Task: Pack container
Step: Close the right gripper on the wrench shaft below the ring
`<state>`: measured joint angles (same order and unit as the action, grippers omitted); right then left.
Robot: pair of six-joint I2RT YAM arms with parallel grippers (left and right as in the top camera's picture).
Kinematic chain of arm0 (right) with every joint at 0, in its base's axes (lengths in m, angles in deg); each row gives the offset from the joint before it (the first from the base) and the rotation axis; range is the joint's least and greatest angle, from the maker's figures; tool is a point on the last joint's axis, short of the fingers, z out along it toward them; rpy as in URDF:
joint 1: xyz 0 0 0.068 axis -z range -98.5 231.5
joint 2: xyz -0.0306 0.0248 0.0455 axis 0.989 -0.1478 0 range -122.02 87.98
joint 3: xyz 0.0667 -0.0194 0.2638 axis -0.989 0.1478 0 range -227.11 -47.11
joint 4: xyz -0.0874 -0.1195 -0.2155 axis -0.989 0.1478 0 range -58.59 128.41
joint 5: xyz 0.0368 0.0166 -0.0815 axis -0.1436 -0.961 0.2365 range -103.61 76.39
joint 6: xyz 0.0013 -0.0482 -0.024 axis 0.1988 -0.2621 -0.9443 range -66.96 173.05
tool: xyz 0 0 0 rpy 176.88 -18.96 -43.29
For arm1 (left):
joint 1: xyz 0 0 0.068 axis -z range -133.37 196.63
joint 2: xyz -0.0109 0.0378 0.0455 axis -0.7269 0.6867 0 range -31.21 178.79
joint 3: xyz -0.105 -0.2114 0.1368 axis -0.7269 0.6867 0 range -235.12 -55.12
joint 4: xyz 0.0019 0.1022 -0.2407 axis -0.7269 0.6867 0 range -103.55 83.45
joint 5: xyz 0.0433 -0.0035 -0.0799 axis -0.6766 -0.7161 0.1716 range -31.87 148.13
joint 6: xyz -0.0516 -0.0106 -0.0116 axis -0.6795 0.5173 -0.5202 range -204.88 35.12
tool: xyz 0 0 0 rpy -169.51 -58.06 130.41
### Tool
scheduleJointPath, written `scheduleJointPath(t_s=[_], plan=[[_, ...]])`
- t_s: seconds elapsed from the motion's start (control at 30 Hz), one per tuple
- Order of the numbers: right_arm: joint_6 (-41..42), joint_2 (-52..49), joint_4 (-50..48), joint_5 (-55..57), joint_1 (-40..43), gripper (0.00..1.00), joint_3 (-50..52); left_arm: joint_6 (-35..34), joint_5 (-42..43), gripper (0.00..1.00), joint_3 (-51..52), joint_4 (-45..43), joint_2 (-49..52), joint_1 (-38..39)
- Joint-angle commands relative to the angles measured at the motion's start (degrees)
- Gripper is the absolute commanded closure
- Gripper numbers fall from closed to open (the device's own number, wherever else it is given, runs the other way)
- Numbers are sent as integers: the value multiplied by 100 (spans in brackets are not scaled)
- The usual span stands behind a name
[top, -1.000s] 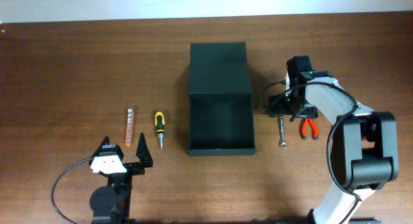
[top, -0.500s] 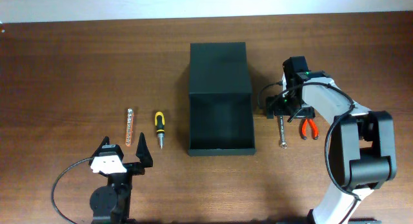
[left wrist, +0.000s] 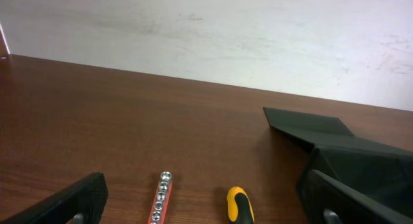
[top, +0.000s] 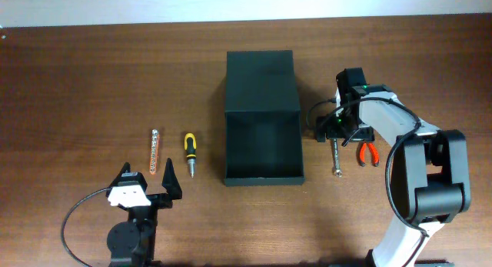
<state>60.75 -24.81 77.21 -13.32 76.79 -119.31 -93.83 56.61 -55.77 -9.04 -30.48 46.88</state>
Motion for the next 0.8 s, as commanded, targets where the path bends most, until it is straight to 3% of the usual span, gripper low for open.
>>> scheduleJointPath(t_s=[0.0, 0.3, 0.6, 0.77], plan=[[7, -282, -17, 59, -26, 1, 39, 92, 42, 1, 13, 26, -7, 22], [4, -282, 4, 39, -26, 0, -15, 92, 42, 1, 13, 26, -7, 22], [7, -282, -4, 35, -127, 24, -15, 92, 42, 1, 13, 26, -7, 22], [7, -282, -24, 37, -247, 45, -15, 92, 42, 1, 13, 26, -7, 22]])
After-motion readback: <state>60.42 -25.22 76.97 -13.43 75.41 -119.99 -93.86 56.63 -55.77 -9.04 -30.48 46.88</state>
